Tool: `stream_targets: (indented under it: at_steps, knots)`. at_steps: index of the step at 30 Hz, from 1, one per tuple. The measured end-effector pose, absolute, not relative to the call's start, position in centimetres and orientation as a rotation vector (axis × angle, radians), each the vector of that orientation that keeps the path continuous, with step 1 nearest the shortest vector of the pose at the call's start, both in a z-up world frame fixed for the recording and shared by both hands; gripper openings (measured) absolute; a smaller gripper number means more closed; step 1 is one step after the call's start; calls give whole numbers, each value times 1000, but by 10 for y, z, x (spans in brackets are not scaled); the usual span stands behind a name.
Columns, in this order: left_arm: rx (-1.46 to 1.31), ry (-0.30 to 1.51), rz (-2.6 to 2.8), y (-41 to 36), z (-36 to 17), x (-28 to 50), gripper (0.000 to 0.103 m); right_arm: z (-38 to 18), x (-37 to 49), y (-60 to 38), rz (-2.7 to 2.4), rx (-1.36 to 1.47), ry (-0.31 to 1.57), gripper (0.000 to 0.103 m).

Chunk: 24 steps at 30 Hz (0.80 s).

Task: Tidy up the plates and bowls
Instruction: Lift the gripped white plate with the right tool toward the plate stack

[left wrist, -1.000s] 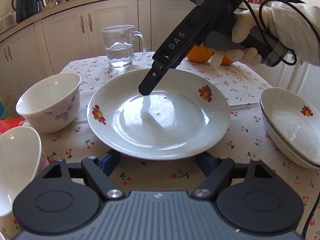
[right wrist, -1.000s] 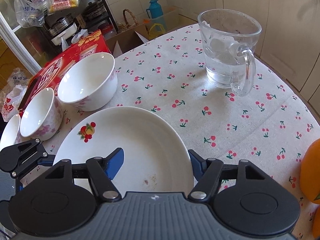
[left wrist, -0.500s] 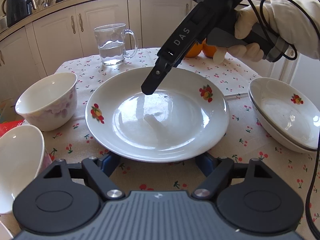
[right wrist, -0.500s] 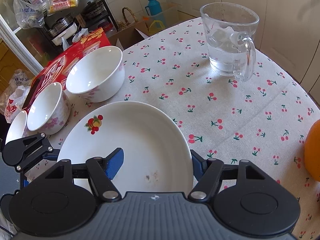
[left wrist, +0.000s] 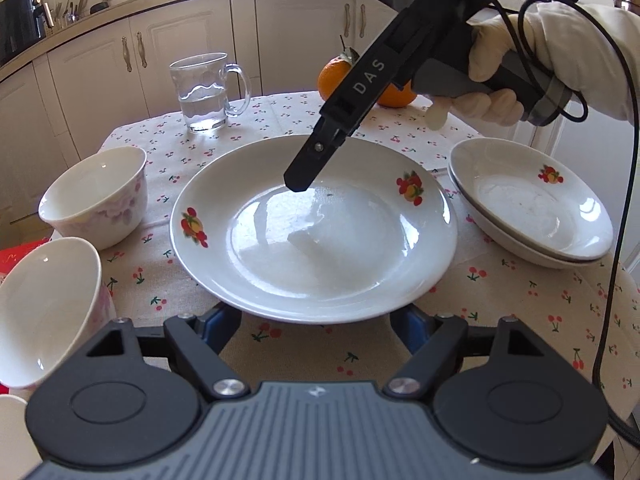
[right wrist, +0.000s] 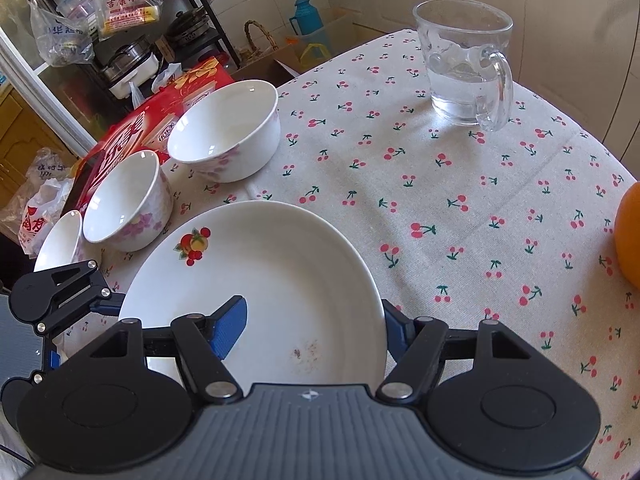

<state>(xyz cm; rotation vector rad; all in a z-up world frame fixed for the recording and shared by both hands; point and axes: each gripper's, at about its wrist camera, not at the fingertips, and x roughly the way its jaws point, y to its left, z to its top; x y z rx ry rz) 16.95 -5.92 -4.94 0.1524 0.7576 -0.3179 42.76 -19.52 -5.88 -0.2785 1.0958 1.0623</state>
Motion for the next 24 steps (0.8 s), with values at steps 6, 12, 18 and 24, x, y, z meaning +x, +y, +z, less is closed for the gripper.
stream_targets:
  at_steps: [6, 12, 18, 24]
  knots:
    - [166, 742, -345, -62, -39, 157, 81, -49, 410, -207, 1050, -257, 1080, 75]
    - [185, 722, -383, -69, -30, 145, 81, -33, 387, -225, 1025, -240, 1045, 75]
    - [211, 715, -430, -82, -26, 137, 81, -22, 366, -249, 985, -215, 1018, 76]
    - [238, 717, -486, -99, -24, 133, 81, -16, 349, -276, 938, -188, 1000, 76]
